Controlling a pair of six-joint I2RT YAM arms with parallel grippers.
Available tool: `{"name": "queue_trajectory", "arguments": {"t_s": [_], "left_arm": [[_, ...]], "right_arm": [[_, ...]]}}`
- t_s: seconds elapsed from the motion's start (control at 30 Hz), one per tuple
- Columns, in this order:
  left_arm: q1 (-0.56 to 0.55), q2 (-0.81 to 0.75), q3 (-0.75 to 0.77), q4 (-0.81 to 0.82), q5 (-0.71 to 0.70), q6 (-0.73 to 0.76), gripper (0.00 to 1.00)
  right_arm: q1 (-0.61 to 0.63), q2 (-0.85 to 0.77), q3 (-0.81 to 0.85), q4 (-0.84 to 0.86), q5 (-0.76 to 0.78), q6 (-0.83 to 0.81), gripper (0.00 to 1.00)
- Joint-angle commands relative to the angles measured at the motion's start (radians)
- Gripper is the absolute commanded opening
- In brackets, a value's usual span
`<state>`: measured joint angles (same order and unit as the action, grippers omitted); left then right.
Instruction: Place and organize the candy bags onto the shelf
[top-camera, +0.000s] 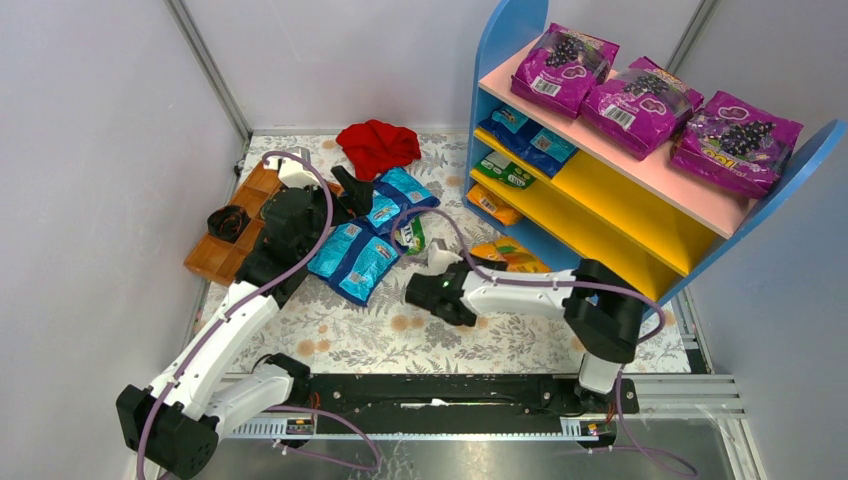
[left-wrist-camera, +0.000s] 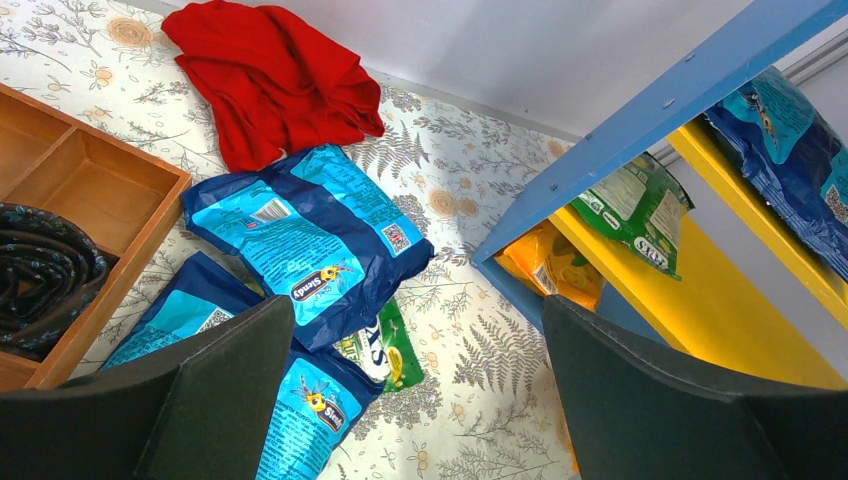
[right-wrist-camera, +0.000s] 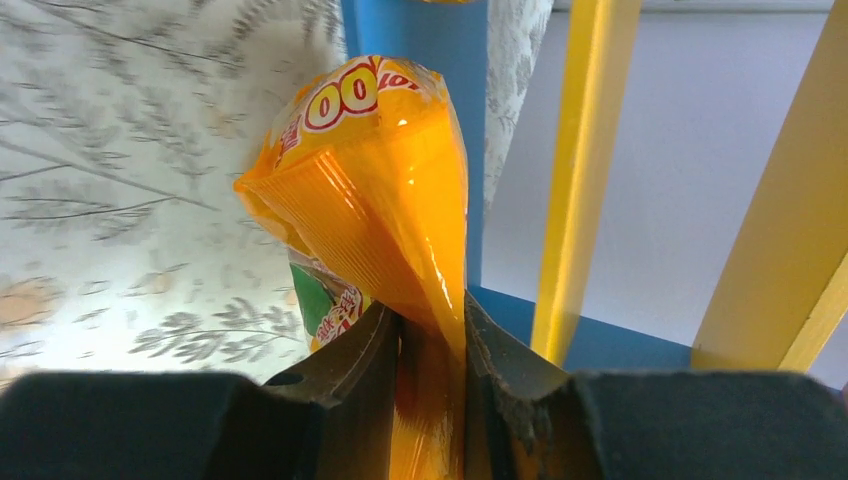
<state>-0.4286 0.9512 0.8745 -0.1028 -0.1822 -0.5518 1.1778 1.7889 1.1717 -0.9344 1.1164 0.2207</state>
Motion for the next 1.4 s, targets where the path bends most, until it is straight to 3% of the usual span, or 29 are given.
{"name": "queue_trajectory", "arguments": {"t_s": [0.0,0.13,0.4,0.63,0.83,0.87,0.97,1.07,1.23,1.37], "left_arm": [[-0.001,-0.012,0.003,0.051,0.005,-0.006,0.99],[-0.006,-0.013,0.003,0.051,0.003,-0.005,0.99],[-0.012,-0.016,0.006,0.048,-0.005,0.000,0.99],[-0.013,-0.010,0.004,0.048,-0.007,0.000,0.99],[-0.017,-0.007,0.003,0.051,-0.003,-0.003,0.99],[-0.018,-0.008,0.003,0.051,-0.005,-0.002,0.99],[-0.025,-0.010,0.004,0.048,-0.012,0.002,0.99],[-0.027,-0.010,0.006,0.047,-0.014,0.004,0.99],[-0.026,-0.009,0.008,0.046,-0.011,0.001,0.99],[-0.025,-0.003,0.004,0.050,-0.007,0.000,0.99]], "right_arm": [[-0.098,-0.114,-0.021,0.054,0.110,-0.177,0.26],[-0.160,-0.172,-0.078,0.224,0.110,-0.369,0.25],[-0.276,-0.218,-0.193,0.527,0.056,-0.599,0.25],[-0.415,-0.204,-0.288,0.700,-0.097,-0.664,0.26],[-0.525,-0.157,-0.255,0.728,-0.328,-0.683,0.30],[-0.537,-0.147,-0.247,0.727,-0.336,-0.677,0.33],[-0.546,-0.136,-0.231,0.698,-0.341,-0.644,0.58],[-0.544,-0.157,-0.204,0.604,-0.404,-0.567,0.70],[-0.498,-0.216,-0.182,0.506,-0.472,-0.458,0.71],[-0.486,-0.216,-0.178,0.495,-0.468,-0.429,0.63]]}}
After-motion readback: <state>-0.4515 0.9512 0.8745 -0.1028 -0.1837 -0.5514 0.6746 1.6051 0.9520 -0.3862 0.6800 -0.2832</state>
